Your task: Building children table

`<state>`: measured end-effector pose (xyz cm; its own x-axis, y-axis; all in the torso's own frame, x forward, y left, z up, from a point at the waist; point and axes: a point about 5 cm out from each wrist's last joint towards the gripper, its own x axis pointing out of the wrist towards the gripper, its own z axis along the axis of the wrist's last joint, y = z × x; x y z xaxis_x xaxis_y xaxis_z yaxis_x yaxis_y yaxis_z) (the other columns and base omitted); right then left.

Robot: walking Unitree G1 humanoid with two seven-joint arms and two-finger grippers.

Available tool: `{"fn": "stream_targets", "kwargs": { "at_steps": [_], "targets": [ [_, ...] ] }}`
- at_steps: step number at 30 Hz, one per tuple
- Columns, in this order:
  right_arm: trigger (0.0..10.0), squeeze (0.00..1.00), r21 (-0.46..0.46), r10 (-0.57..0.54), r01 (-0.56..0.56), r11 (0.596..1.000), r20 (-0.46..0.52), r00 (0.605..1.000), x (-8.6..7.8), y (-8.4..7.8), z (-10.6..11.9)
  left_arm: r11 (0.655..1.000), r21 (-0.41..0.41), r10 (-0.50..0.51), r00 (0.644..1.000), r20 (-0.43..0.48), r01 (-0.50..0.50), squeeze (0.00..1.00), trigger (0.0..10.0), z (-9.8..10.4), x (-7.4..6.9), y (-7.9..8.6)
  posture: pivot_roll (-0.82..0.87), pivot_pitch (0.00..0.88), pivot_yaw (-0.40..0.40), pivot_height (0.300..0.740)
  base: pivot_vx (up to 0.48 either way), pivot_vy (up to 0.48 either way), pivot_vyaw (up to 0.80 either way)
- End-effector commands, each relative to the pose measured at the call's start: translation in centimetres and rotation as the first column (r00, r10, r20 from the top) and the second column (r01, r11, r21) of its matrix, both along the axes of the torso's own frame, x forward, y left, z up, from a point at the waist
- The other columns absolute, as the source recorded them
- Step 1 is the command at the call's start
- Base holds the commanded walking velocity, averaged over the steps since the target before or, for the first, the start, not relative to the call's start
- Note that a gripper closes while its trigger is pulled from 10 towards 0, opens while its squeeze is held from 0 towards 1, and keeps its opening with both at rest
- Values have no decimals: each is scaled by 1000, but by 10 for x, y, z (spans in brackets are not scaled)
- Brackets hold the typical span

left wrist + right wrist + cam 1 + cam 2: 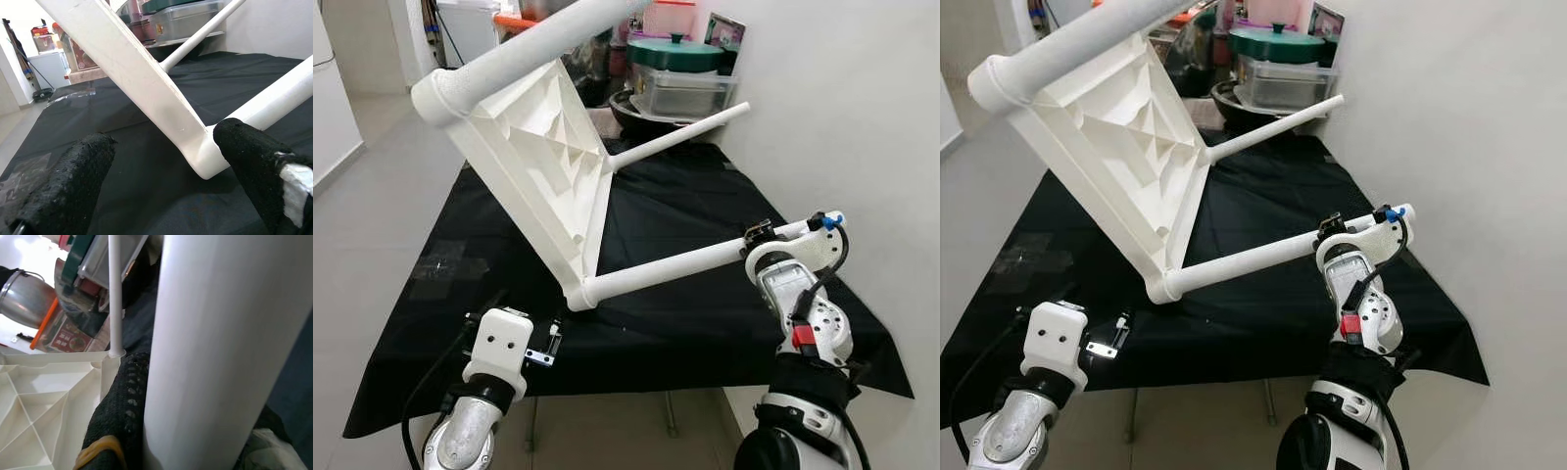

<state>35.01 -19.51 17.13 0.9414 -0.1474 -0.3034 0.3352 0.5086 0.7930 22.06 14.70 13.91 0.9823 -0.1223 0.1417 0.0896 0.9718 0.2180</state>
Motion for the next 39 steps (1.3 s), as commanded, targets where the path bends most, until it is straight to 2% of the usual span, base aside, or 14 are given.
{"fn": "stream_targets", "kwargs": {
  "at_steps": [1, 2, 3, 4, 5, 15, 19, 27, 37, 38, 39],
  "targets": [
    [0, 0, -38, 53, -73, 997, -375, 926, -19, 12, -75, 1000, 1, -7, 1000, -12, 7, 0, 10000, -3, 1, -2, 67, 0, -125, 740, 0, 0, 0],
    [0, 0, -38, 53, -73, 997, -375, 926, -19, 12, -75, 1000, 1, -7, 1000, -12, 7, 0, 10000, -3, 1, -2, 67, 0, -125, 740, 0, 0, 0],
    [4941, 0, -40, 59, -81, 996, -391, 918, -20, 12, -78, 1000, 2, -7, 1000, -12, 7, 0, 10000, -3, 1, -2, 67, 0, -125, 740, 0, 0, 0],
    [4941, 0, -40, 59, -81, 996, -391, 918, -20, 12, -78, 1000, 2, -7, 1000, -12, 7, 0, 10000, -3, 1, -2, 67, 0, -125, 740, 0, 0, 0],
    [10000, 0, -38, 67, -90, 995, -404, 912, -20, 13, -80, 1000, 2, -7, 1000, -12, 7, 0, 10000, -3, 1, -2, 67, 0, -125, 740, 0, 0, 0],
    [10000, 0, -102, 78, -139, 985, -461, 884, -22, 9, -90, 1000, 5, -8, 1000, -16, 8, 0, 10000, -3, 2, -2, 69, 0, -124, 740, 0, 0, 0],
    [10000, 0, -146, 41, -127, 981, -486, 873, -24, 1, -96, 1000, 5, -9, 1000, -20, 10, 0, 10000, -3, 1, -2, 66, 0, -123, 740, 0, 0, 0],
    [10000, 0, -148, 39, -139, 979, -535, 844, -27, 1, -106, 1000, 4, -10, 1000, -28, 10, 0, 10000, -4, 1, -3, 72, 0, -127, 740, 0, 0, 0],
    [10000, 0, -160, 20, -127, 979, -547, 837, -28, -4, -108, 1000, 4, -11, 999, -39, 11, 0, 10000, -5, 1, -3, 69, 0, -125, 740, 0, 0, 0],
    [10000, 447, -159, 13, -119, 980, -546, 838, -28, -5, -109, 1000, 4, -12, 999, -39, 12, 0, 10000, -5, 1, -3, 68, 0, -124, 740, 0, 0, 0],
    [10000, 447, -159, 13, -119, 980, -546, 838, -28, -5, -109, 1000, 4, -12, 999, -39, 12, 0, 10000, -5, 1, -3, 68, 0, -124, 740, 0, 0, 0]
  ]
}}
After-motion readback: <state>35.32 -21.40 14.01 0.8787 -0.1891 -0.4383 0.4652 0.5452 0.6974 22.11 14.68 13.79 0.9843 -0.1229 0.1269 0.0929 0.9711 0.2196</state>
